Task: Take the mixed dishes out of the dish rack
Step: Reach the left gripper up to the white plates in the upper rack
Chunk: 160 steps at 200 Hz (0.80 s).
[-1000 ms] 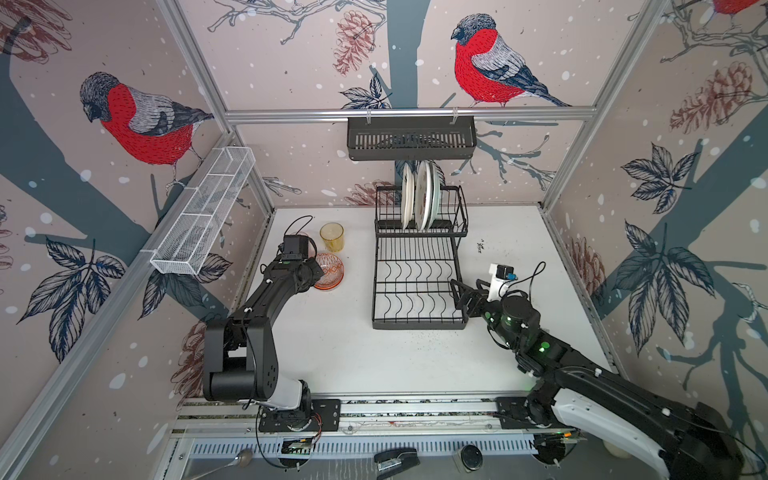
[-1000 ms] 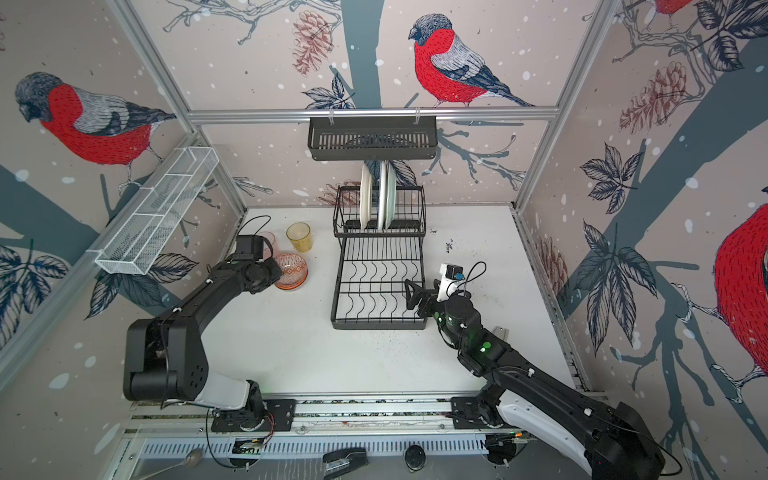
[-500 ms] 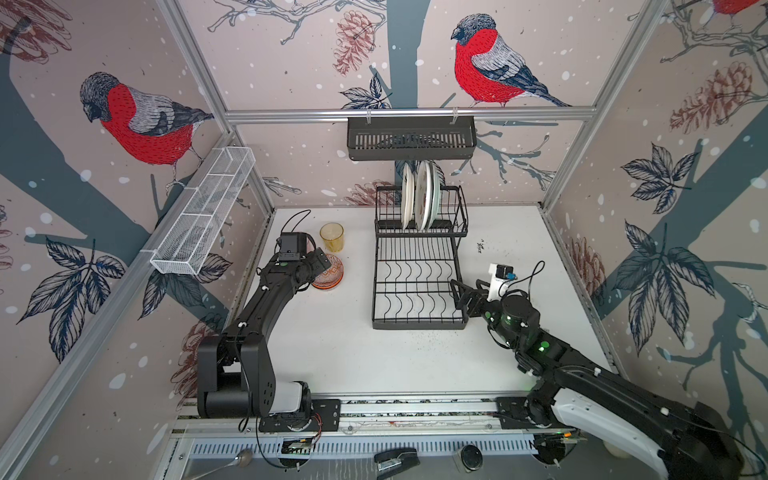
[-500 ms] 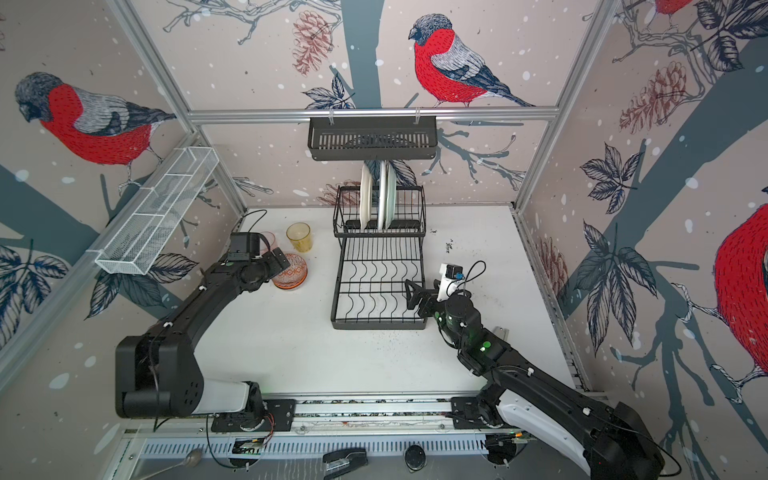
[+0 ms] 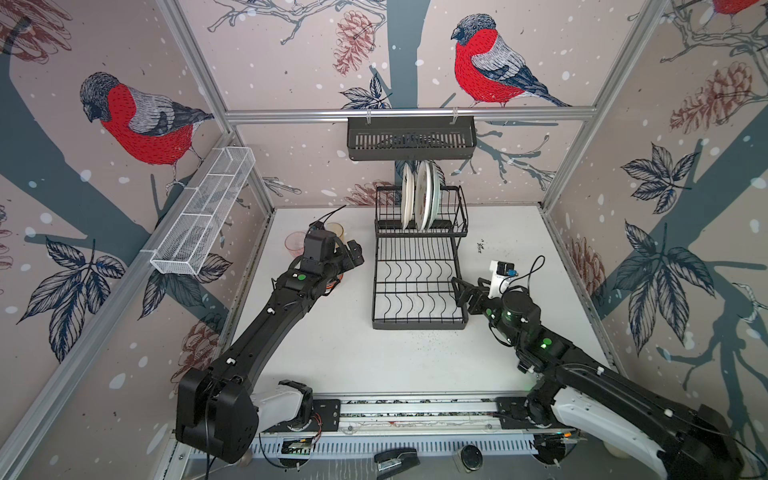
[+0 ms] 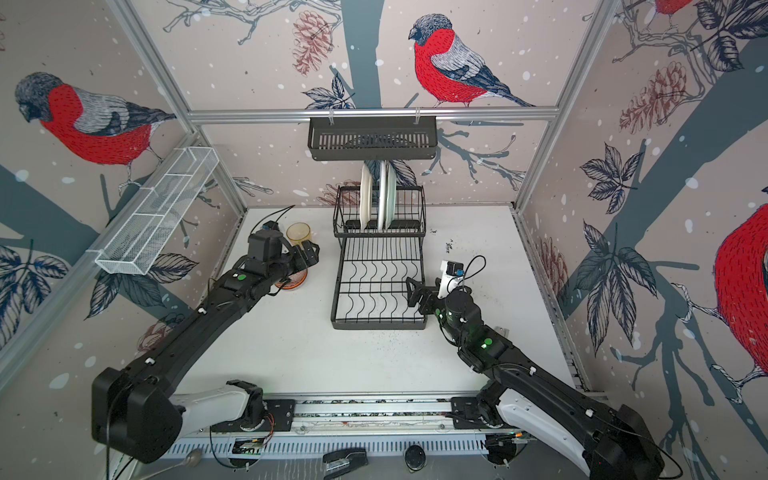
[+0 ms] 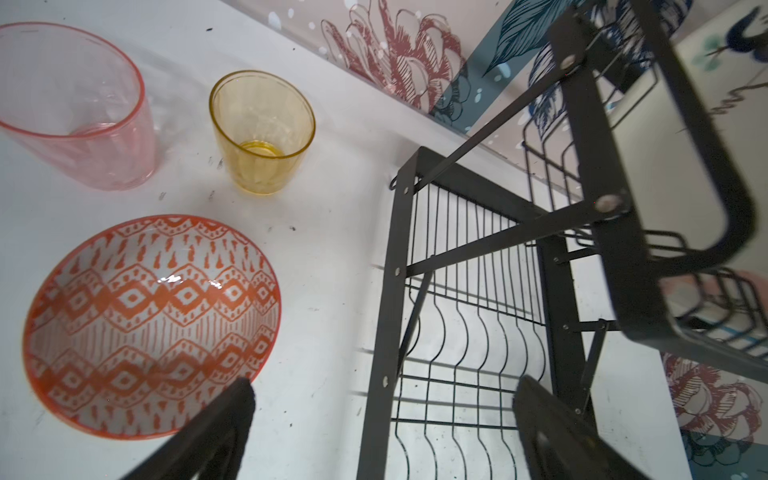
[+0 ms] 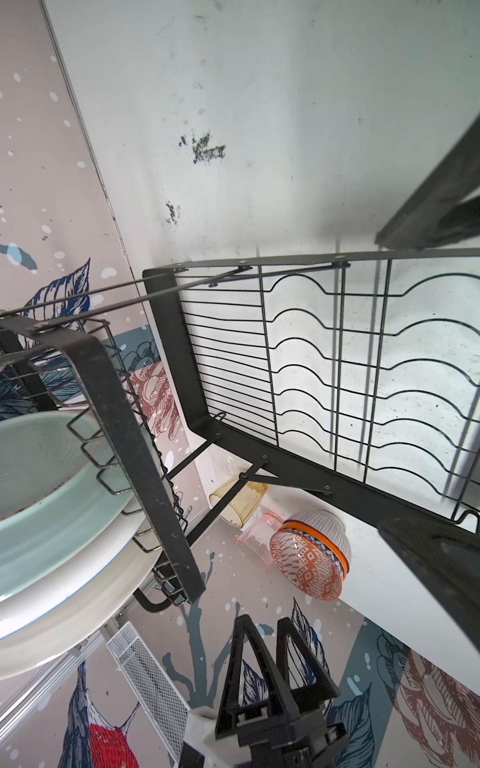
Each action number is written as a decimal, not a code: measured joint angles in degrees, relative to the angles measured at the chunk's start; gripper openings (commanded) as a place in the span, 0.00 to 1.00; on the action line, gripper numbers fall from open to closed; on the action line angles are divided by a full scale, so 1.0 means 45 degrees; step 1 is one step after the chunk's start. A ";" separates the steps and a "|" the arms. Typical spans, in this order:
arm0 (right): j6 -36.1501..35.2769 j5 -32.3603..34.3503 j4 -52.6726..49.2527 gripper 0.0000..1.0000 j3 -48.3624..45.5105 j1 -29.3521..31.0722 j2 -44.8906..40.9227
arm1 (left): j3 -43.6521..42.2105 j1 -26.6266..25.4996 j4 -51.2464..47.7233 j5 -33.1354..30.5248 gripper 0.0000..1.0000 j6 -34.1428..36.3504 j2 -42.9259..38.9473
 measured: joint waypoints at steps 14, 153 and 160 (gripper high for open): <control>0.0228 -0.0102 -0.0219 0.99 0.0010 -0.0209 -0.0015 | -0.0019 -0.0583 0.0379 0.0083 0.97 0.0010 -0.0180; 0.0899 -0.1166 -0.1161 0.99 0.0112 -0.1307 -0.0175 | 0.3002 -0.3512 0.2302 -0.0379 0.82 0.1341 0.1248; 0.0899 -0.1180 -0.1243 1.00 0.0121 -0.1341 -0.0180 | 0.3045 -0.3541 0.2438 -0.0374 0.79 0.1370 0.1399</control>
